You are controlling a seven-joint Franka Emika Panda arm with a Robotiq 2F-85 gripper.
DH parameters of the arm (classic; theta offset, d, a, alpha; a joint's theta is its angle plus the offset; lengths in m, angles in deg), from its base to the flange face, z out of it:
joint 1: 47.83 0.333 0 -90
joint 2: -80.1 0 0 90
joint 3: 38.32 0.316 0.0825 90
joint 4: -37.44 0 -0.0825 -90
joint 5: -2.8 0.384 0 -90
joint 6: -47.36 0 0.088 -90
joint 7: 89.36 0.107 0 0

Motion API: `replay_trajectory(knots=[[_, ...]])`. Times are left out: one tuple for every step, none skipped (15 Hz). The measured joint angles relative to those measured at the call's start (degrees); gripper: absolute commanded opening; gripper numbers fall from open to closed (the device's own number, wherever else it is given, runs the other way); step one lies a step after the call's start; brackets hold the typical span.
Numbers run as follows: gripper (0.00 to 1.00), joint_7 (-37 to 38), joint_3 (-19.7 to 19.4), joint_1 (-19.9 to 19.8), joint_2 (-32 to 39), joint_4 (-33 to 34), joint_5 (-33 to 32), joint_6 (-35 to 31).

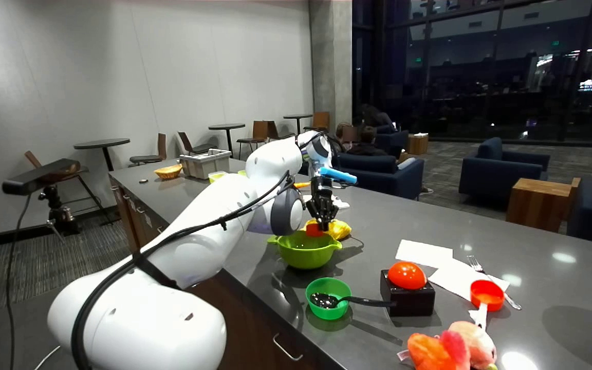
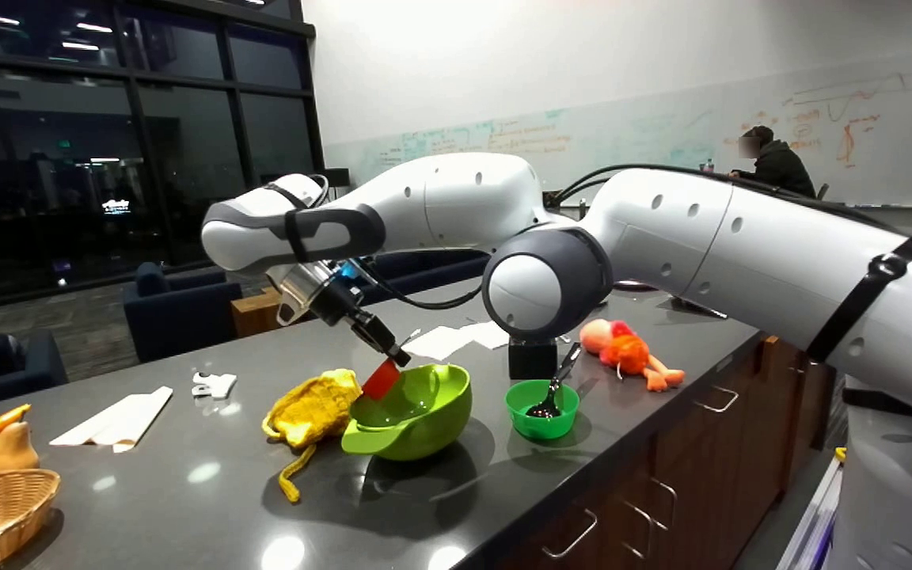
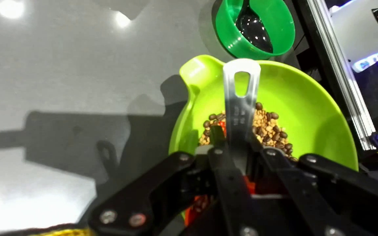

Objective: Empty the contents of the smaller measuring cup into the green bowl

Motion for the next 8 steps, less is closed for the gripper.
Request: replay_trajectory(knots=[[0.04,0.47,-0.14,-0.33,-0.59,0.0,0.24,-0.83],[0.04,0.89,-0.31,-0.6,-1.16,0.0,0.52,-1.51],[0.04,1.21,-0.41,-0.83,-1.65,0.0,0.68,-2.18],[0.04,1.61,-0.45,-1.06,-2.1,0.0,0.83,-2.92],[0.04,1.91,-0.47,-1.24,-2.47,-0.01,0.94,-3.68],[0.04,2.1,-0.48,-1.38,-2.7,-0.01,1.01,-4.56],[0.04,2.27,-0.5,-1.51,-2.8,-0.01,1.05,-5.58],[0.04,2.5,-0.53,-1.63,-2.81,-0.02,1.05,-6.75]])
